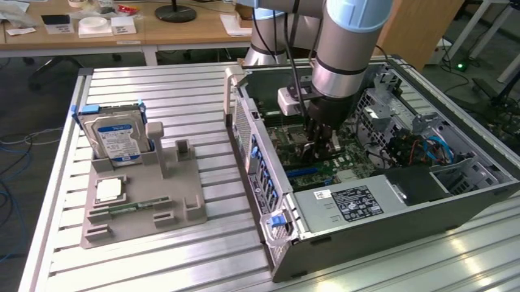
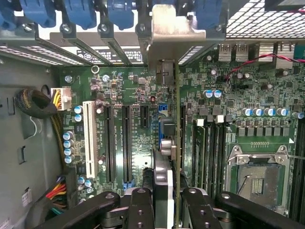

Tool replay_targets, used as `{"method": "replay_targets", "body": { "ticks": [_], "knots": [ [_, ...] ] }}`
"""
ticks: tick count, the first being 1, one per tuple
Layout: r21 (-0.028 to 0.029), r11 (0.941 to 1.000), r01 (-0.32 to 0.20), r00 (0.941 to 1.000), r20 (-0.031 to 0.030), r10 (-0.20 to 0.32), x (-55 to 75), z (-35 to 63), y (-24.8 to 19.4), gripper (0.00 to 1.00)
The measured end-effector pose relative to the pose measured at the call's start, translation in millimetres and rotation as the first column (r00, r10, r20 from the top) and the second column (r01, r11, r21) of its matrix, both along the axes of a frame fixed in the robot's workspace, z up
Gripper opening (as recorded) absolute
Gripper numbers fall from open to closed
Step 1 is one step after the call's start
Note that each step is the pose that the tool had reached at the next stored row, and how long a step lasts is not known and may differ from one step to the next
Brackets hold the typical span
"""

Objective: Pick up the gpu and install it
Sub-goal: 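Insert the gpu into the slot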

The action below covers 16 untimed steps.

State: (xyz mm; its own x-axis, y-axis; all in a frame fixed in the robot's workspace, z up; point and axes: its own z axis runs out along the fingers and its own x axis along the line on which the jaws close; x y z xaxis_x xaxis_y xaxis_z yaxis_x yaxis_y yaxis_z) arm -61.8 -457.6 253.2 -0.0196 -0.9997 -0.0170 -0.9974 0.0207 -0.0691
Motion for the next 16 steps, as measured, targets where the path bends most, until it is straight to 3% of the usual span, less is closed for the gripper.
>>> {"method": "replay_targets", "body": {
  "ticks": [16],
  "knots": [
    [0.0000,1.0000,0.000,1.0000,0.0000,0.000,-5.5,-8.3,0.0,0.28]
  ]
}}
